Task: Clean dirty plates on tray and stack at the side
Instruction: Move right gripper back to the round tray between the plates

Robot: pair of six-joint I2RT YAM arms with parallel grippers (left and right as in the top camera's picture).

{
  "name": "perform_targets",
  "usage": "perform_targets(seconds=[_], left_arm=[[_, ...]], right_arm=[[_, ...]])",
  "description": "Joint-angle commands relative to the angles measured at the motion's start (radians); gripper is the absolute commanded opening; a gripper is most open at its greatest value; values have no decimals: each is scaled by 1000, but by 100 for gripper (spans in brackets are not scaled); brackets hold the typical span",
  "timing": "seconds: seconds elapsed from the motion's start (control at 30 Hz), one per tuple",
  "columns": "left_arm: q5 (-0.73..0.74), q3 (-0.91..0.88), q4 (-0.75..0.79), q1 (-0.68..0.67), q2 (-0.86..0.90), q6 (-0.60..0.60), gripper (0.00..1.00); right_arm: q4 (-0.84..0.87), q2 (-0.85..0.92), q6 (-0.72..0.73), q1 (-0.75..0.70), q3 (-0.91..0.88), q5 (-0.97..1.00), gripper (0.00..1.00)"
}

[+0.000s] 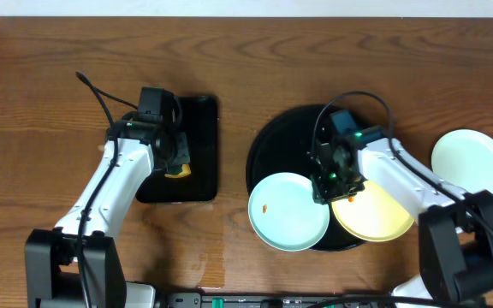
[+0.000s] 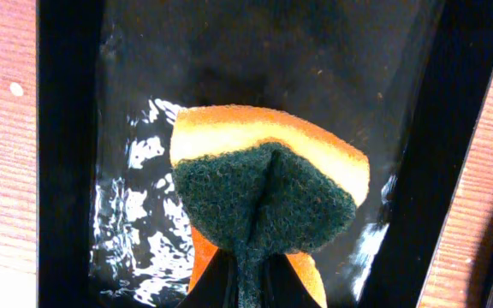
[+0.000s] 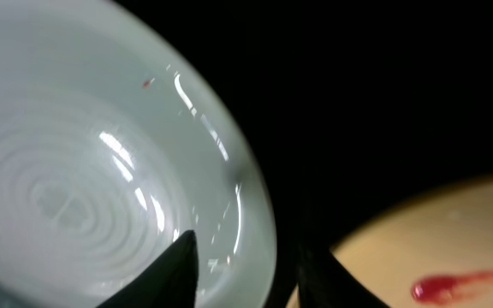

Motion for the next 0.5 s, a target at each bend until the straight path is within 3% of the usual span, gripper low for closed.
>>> perform_targets(seconds=[0.0, 0.17, 0.47], left_arm=[[-11, 22, -6, 1, -3, 13, 8], [-11, 22, -6, 2, -3, 13, 8], [-12, 22, -6, 2, -3, 13, 8]], right_arm=[[31, 29, 25, 21, -8, 45, 28], [72, 28, 45, 21, -7, 63, 2], [137, 25, 98, 18, 32, 299, 1]])
